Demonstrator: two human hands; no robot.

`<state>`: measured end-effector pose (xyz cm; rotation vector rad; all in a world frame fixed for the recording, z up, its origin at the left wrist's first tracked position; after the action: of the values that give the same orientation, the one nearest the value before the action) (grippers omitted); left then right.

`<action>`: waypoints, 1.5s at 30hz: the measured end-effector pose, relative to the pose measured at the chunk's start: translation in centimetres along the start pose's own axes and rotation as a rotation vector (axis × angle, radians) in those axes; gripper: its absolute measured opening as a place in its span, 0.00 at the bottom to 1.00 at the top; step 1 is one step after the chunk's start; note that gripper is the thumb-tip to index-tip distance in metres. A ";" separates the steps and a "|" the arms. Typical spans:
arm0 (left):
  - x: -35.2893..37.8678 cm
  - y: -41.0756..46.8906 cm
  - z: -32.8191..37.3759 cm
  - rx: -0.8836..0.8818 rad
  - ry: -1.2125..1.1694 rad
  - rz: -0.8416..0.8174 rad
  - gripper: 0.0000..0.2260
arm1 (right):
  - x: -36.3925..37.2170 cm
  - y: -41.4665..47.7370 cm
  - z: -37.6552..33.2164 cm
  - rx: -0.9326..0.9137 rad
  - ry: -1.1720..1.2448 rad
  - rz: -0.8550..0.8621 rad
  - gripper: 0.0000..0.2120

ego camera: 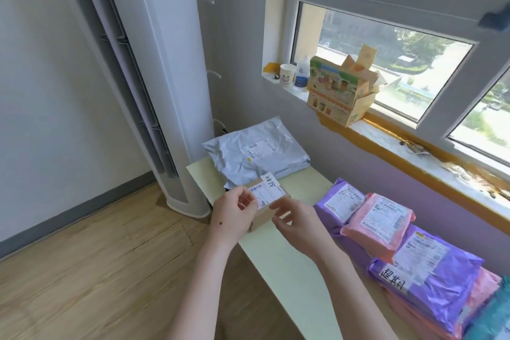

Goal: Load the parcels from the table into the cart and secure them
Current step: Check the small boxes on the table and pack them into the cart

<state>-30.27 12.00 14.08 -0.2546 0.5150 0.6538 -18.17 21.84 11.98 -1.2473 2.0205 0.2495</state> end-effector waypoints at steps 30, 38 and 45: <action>9.5 16.7 -18.9 -0.095 0.456 -0.711 0.14 | 14.1 9.9 10.5 0.807 0.983 0.312 0.15; 7.6 15.2 -14.0 0.010 -0.180 -0.673 0.12 | 13.3 6.3 11.3 0.743 1.076 0.639 0.26; 9.3 12.9 -10.9 -0.162 -0.538 -0.794 0.18 | 10.2 -0.2 8.8 0.710 0.939 0.959 0.23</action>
<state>-36.29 22.57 -0.96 -0.3884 -0.1723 -0.0299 -16.31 19.16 -1.11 0.2045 2.9613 -0.7003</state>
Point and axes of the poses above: each hand's wrist, its own y-axis towards the middle knuckle, its own x-axis out of the palm, z = x × y, the point moved 10 cm from there along y, towards the middle knuckle, and after that the axes turned 10 degrees about -z, right-handed, at the moved point
